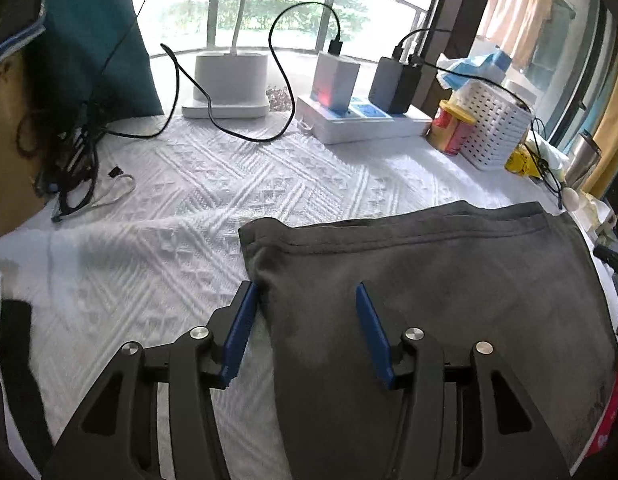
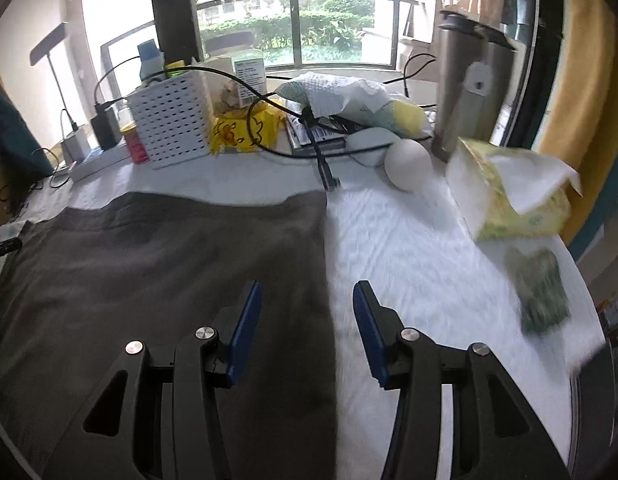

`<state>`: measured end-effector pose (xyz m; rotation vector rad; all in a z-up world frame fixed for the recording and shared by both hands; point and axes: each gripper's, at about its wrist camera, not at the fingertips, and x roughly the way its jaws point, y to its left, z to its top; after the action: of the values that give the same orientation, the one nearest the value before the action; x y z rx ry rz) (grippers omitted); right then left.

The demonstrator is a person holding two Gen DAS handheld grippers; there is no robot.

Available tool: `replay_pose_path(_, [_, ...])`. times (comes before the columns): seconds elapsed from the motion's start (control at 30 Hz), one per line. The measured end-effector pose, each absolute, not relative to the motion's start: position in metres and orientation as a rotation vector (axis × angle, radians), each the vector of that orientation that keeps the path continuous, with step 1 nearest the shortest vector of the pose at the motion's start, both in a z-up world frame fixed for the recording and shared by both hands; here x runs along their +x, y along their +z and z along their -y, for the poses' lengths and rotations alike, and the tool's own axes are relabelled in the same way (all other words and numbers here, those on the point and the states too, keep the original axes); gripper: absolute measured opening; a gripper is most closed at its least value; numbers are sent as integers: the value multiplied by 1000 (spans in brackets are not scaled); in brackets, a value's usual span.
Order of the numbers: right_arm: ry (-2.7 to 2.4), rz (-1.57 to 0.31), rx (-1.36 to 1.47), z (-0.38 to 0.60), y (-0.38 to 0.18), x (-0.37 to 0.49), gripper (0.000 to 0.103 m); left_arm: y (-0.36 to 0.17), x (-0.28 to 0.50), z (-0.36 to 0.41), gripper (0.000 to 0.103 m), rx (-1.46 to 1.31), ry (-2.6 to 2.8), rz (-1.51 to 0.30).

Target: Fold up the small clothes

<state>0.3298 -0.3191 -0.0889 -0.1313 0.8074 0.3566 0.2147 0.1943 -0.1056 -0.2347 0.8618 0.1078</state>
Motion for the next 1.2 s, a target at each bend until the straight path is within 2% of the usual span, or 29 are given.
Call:
replay_pose_path(0.1, [369, -823, -127, 311, -94, 353, 48, -106, 220, -195, 39, -217, 114, -861])
replay_pose_path(0.17, [373, -842, -144, 305, -99, 363, 47, -107, 223, -195, 7, -214, 106, -870])
replay_pose_path(0.23, [386, -855, -187, 295, -106, 369, 22, -108, 225, -196, 4, -218, 86, -871])
replay_pose_path(0.27, [384, -853, -201, 291, -109, 371, 14, -108, 225, -197, 4, -215, 87, -867])
replay_pose_path(0.3, [372, -840, -212, 290, -109, 372, 10, -107, 226, -197, 4, -209, 92, -861])
replay_pose_path(0.37, [334, -835, -244, 289, -110, 376, 3, -106, 228, -201, 4, -207, 102, -854])
replay_pose_path(0.57, [319, -833, -240, 295, -107, 379, 4, -105, 235, -204, 4, -225, 92, -862])
replay_pose_path(0.73, [290, -806, -218, 302, -92, 365, 5, -88, 227, -197, 7, -217, 109, -823])
replay_pose_path(0.8, [289, -797, -216, 304, -86, 354, 5, -80, 222, -193, 16, -207, 115, -804])
replay_pose_path(0.87, [293, -791, -215, 303, -80, 345, 6, -71, 216, -189, 36, -205, 108, -783])
replay_pose_path(0.93, [297, -782, -211, 304, -75, 335, 9, -63, 210, -181, 38, -194, 94, -768])
replay_pose_path(1.03, [297, -773, -194, 304, -69, 321, 23, -57, 200, -166, 38, -173, 73, -765])
replay_pose_path(1.1, [296, -767, -181, 305, -67, 312, 44, -54, 192, -153, 38, -154, 48, -765])
replay_pose_path(1.2, [296, -762, -159, 308, -65, 298, 50, -52, 181, -135, 38, -143, 12, -764])
